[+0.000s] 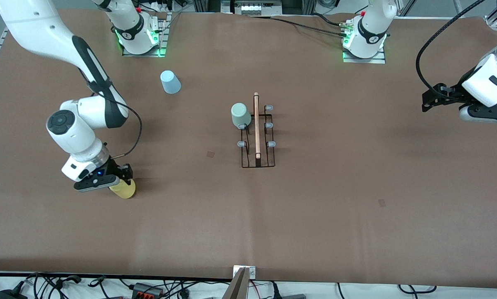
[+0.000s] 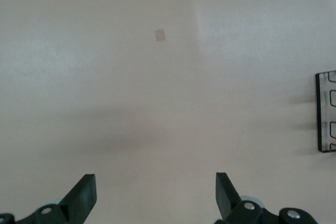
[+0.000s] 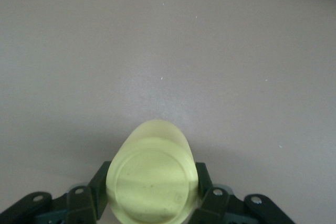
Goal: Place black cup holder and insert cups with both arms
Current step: 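Lift the yellow cup and lower it onto a rack peg with the right gripper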
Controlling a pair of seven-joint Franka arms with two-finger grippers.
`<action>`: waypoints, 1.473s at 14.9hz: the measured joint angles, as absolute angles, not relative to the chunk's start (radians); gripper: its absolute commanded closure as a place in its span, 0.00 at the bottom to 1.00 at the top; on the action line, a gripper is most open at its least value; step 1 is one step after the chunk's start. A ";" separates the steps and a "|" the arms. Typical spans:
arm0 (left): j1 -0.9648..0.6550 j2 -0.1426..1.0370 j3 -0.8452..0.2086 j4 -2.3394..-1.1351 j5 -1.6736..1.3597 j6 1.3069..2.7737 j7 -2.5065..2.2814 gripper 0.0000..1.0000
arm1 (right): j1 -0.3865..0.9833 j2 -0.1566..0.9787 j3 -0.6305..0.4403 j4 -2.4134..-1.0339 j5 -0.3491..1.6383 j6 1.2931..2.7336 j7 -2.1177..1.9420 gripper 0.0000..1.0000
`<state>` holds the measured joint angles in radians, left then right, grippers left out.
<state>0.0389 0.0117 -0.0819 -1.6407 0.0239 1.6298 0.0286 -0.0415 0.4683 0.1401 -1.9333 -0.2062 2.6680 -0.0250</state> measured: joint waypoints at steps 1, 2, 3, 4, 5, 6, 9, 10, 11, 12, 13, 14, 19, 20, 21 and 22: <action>0.039 0.012 -0.082 -1.641 0.024 1.638 0.029 0.00 | -0.020 0.425 0.142 -1.928 -0.205 2.607 0.003 0.76; 0.039 0.012 -0.082 -1.641 0.024 1.642 0.029 0.00 | 0.014 0.378 0.144 -1.924 -0.204 2.543 0.071 0.76; 0.039 0.012 -0.083 -1.641 0.024 1.644 0.029 0.00 | 0.060 0.331 0.146 -1.922 -0.204 2.485 0.162 0.76; 0.039 0.012 -0.083 -1.641 0.024 1.645 0.029 0.00 | 0.112 0.289 0.149 -1.920 -0.203 2.433 0.263 0.76; 0.039 0.012 -0.083 -1.641 0.024 1.645 0.029 0.00 | 0.164 0.255 0.152 -1.914 -0.195 2.381 0.369 0.76; 0.039 0.012 -0.083 -1.641 0.024 1.646 0.029 0.00 | 0.216 0.233 0.154 -1.898 -0.181 2.331 0.478 0.76; 0.039 0.012 -0.083 -1.636 0.024 1.650 0.029 0.00 | 0.372 0.234 0.157 -1.796 -0.152 2.218 0.762 0.76; 0.039 0.012 -0.082 -1.629 0.024 1.650 0.029 0.00 | 0.423 0.249 0.158 -1.761 -0.151 2.203 0.846 0.76; 0.039 0.012 -0.081 -1.621 0.024 1.650 0.029 0.00 | 0.468 0.269 0.158 -1.729 -0.151 2.196 0.919 0.76; 0.040 0.012 -0.080 -1.613 0.024 1.650 0.029 0.00 | 0.504 0.294 0.157 -1.701 -0.152 2.194 0.978 0.76; 0.040 0.011 -0.078 -1.607 0.024 1.649 0.028 0.00 | 0.533 0.322 0.156 -1.674 -0.155 2.194 1.025 0.75; 0.042 0.012 -0.076 -1.603 0.024 1.649 0.028 0.00 | 0.555 0.354 0.155 -1.643 -0.165 2.194 1.065 0.75; 0.044 0.027 -0.073 -1.598 0.024 1.642 0.028 0.00 | 0.619 0.508 0.150 -1.536 -0.235 2.205 1.176 0.75; 0.045 0.028 -0.072 -1.598 0.024 1.638 0.028 0.00 | 0.623 0.524 0.149 -1.531 -0.236 2.212 1.178 0.74; 0.046 0.028 -0.071 -1.597 0.024 1.636 0.028 0.00 | 0.628 0.535 0.148 -1.527 -0.236 2.219 1.178 0.72; 0.048 0.028 -0.070 -1.597 0.024 1.636 0.028 0.00 | 0.632 0.542 0.147 -1.527 -0.236 2.232 1.181 0.66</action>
